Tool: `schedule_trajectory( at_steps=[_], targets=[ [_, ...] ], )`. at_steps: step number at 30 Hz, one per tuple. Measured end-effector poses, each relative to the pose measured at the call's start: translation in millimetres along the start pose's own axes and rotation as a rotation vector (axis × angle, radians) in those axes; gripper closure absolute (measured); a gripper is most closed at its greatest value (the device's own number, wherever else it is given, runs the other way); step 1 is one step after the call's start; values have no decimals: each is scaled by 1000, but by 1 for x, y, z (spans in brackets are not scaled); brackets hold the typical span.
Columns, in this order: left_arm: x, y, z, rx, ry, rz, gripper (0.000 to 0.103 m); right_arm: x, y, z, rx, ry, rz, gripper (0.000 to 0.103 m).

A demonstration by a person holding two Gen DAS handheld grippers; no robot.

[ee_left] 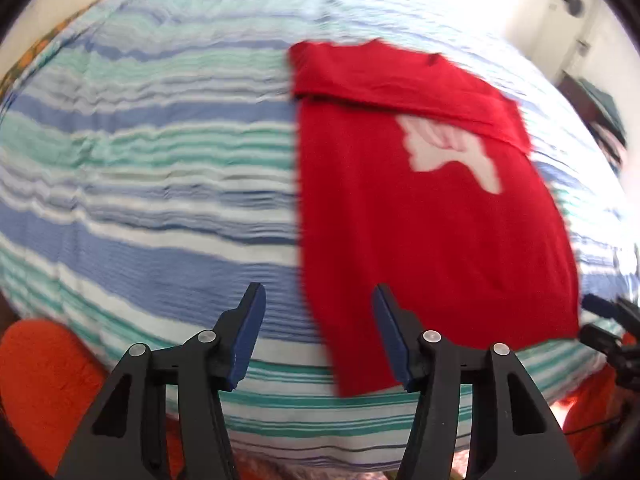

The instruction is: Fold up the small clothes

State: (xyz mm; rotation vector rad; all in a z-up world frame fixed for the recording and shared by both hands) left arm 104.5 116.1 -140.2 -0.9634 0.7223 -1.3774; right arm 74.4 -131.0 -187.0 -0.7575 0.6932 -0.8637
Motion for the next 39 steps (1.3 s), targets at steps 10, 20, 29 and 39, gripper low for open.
schedule_trajectory(
  at_steps=[10,20,29,39],
  targets=[
    [21,43,-30,-177,152,104,69,11,35,-23,-137,51,48,46],
    [17,35,-37,-192,120,80,69,8,38,-26,-134,19,19,46],
    [15,28,-39,-200,99,95,65,8,38,-27,-131,17,17,46],
    [17,27,-41,-197,115,120,63,7,38,-27,-129,21,19,46]
  ],
)
Point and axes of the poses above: each gripper's, at about its wrist camera, not at the fingertips, and y roughly the way its jaws point, x to its right, z to its top, the point moved 4 cm from there along y, roughly the way its jaws point, and after that the axes turned 8 degrees about -y, right-handed, at the moved point
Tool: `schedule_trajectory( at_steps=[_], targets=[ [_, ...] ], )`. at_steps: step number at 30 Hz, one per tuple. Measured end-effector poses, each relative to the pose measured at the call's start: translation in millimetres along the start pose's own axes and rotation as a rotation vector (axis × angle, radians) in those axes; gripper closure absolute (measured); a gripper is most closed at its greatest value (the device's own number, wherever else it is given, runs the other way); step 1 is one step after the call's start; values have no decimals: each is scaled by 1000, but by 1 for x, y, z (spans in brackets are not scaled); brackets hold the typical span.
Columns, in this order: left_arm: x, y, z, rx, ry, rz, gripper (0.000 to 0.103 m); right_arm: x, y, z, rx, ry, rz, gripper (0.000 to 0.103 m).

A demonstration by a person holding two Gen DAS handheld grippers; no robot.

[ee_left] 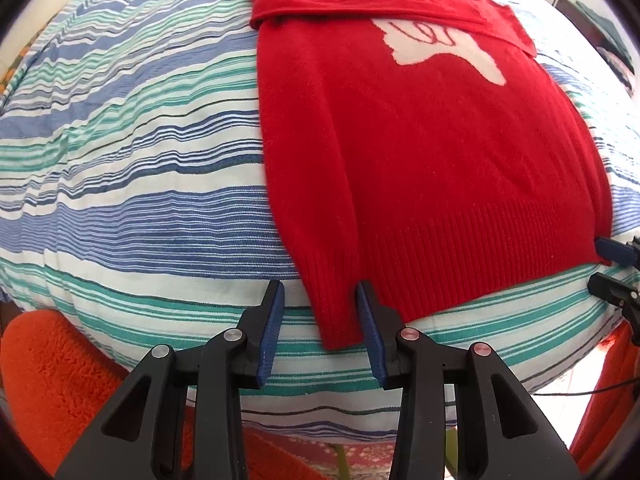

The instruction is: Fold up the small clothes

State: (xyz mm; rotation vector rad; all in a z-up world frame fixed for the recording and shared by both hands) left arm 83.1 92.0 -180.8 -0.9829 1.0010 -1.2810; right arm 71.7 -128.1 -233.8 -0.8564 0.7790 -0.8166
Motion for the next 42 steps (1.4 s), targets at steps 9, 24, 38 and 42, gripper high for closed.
schedule_trajectory(
  at_steps=[9,24,38,42],
  targets=[
    [-15,-18,-1,-30,-119,-90,62,0,-5,-1,-16,13,11,46],
    [-29,-17,9,-9,-288,-295,45,46,-50,-12,126,279,66,46],
    [-34,-6,3,-27,-311,-259,41,51,-43,-16,114,283,64,45],
    [-35,-7,3,-26,-311,-262,41,50,-43,-16,114,288,64,45]
  ],
)
Point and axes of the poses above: each gripper's, at about its wrist camera, not at the fingertips, and y roughly the way its jaws point, x to its right, z to its top, the point moved 4 cm from there along y, roughly the way its jaws point, and after that the axes turned 8 degrees about -y, right-handed, at the moved point
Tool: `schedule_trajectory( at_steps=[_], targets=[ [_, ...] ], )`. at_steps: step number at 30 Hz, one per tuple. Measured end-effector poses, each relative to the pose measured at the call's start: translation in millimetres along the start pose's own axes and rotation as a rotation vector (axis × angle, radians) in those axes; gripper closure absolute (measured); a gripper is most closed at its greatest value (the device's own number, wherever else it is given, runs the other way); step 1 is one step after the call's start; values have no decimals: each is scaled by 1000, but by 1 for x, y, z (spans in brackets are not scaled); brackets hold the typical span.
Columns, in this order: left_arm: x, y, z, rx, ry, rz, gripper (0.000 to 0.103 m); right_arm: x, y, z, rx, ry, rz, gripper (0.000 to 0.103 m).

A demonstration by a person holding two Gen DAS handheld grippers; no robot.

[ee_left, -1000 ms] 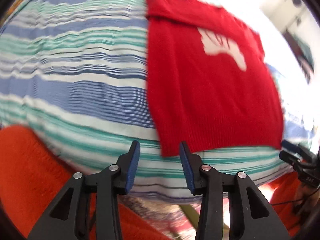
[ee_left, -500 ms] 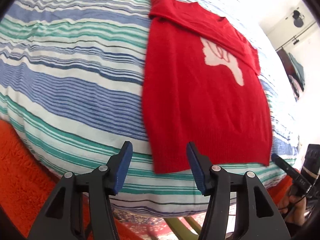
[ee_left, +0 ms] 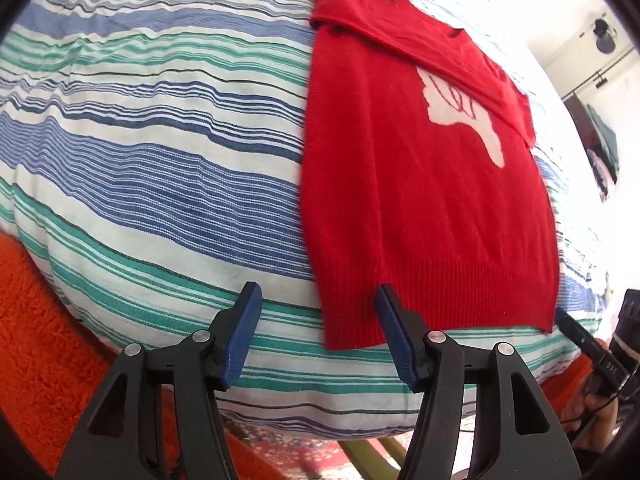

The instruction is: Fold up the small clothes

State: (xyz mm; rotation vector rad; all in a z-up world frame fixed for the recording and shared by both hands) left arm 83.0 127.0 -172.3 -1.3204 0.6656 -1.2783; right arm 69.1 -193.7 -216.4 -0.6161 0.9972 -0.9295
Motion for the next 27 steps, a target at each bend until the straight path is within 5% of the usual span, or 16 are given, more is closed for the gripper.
schedule_trajectory(
  at_steps=[8,11,13,14,15,17,18,23,27],
  targets=[
    [13,12,-5,-39,65,1,38,-8,5,0,-12,12,80,40],
    [19,18,-7,-59,97,-9,61,-15,17,1,-45,-15,83,39],
    [18,20,-9,-81,89,-34,92,-16,23,3,-57,-16,79,39],
    [18,19,-10,-91,82,-45,94,-16,25,5,-53,-2,94,39],
    [17,17,-11,-92,75,-50,95,-16,26,5,-54,12,109,44],
    [17,9,-11,-77,74,-59,97,-17,30,4,-86,2,94,92],
    [18,2,-11,-65,74,-67,97,-17,31,3,-99,-8,71,98],
    [26,-34,8,-28,6,-214,97,-14,3,13,15,66,100,98],
    [37,-36,68,11,-50,-279,97,-12,-7,56,111,73,90,98]
  ],
)
Point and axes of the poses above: each gripper's, at about its wrist camera, not at the fingertips, and y roughly the way its jaws point, x to its right, z to its top, the point moved 4 cm from there along y, roughly the way its jaws point, and after that the axes turned 8 degrees about -y, right-handed, at the moved point
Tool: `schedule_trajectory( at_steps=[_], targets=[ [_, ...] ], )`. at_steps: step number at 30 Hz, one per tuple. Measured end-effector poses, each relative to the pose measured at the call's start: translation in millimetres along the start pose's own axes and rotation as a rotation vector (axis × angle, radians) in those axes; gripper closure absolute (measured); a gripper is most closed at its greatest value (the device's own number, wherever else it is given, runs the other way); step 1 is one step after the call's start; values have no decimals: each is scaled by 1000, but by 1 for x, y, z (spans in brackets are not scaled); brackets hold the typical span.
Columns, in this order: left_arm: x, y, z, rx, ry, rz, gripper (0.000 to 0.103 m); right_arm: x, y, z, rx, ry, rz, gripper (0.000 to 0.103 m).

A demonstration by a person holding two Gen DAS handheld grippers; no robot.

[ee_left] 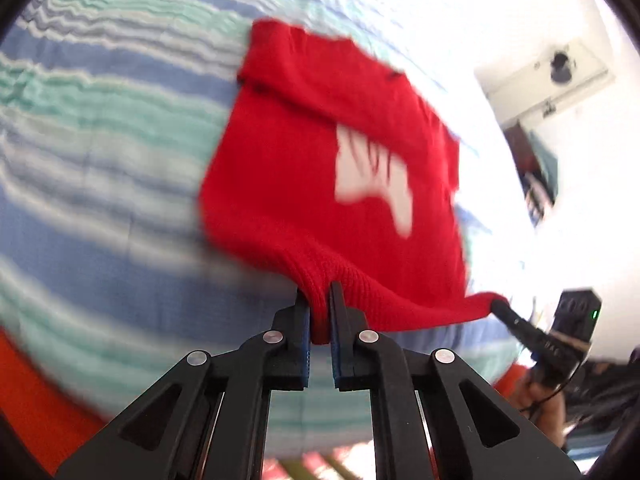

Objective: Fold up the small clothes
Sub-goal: 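Lift the hem with both grippers and fold it up toward the collar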

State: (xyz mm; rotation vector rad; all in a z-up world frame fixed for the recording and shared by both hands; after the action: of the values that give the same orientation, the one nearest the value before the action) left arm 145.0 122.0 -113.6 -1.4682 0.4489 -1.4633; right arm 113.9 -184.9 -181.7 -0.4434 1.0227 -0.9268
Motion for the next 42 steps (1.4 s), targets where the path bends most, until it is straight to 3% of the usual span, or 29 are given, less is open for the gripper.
schedule_trajectory(
  at_steps=[2,9,13,16,18,19,20,21,22,23,26,28,30,32,33,35,37,39,42],
  targets=[
    [7,10,39,29,-19,-12,97,2,7,37,50,-13,-26,98],
    [50,59,176,119,7,56,97,15,61,177,162,-82,-135,98],
    [67,94,235,135,12,93,97,27,101,243,174,-96,-196,98],
    [65,117,260,142,-5,124,95,39,126,279,181,-84,-230,98],
    [55,132,275,163,-25,184,84,48,144,300,195,-67,-237,98],
    [48,136,280,180,-39,246,67,54,148,305,192,-59,-232,98],
    [43,137,284,195,-51,288,57,59,156,310,176,-50,-236,96],
    [34,135,289,217,-65,323,45,64,162,313,161,-44,-258,85],
    [25,127,291,246,-77,345,45,67,166,314,145,-45,-294,73],
    [21,121,288,262,-78,348,44,68,165,314,146,-52,-300,70],
    [20,93,256,305,-36,303,44,52,147,307,187,-108,-271,70],
    [37,83,212,315,80,234,31,30,140,289,181,-179,-209,70],
    [54,92,173,268,224,193,20,8,143,260,130,-252,-119,70],
    [65,112,148,214,352,225,20,-1,153,220,39,-311,-102,70],
    [63,123,143,200,390,290,20,0,158,205,4,-326,-122,70],
    [47,132,153,185,348,385,21,23,160,172,-47,-294,-218,71],
    [26,127,170,164,215,353,33,51,142,151,-22,-193,-265,77],
    [23,116,181,176,150,328,33,64,122,138,1,-129,-273,77],
    [50,119,184,140,249,272,24,65,97,129,24,-118,-312,76]
  ],
)
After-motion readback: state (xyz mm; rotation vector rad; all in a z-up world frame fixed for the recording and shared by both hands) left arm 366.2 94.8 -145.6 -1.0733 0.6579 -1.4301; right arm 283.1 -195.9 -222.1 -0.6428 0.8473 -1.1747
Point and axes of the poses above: each gripper's, at about its wrist camera, not at the fingertips, and y roughly the way its jaws point, x to its right, z to its top, the point moved 4 cm from there along y, roughly the way its jaws point, and after that the axes turned 8 degrees about -y, right-handed, at the moved point
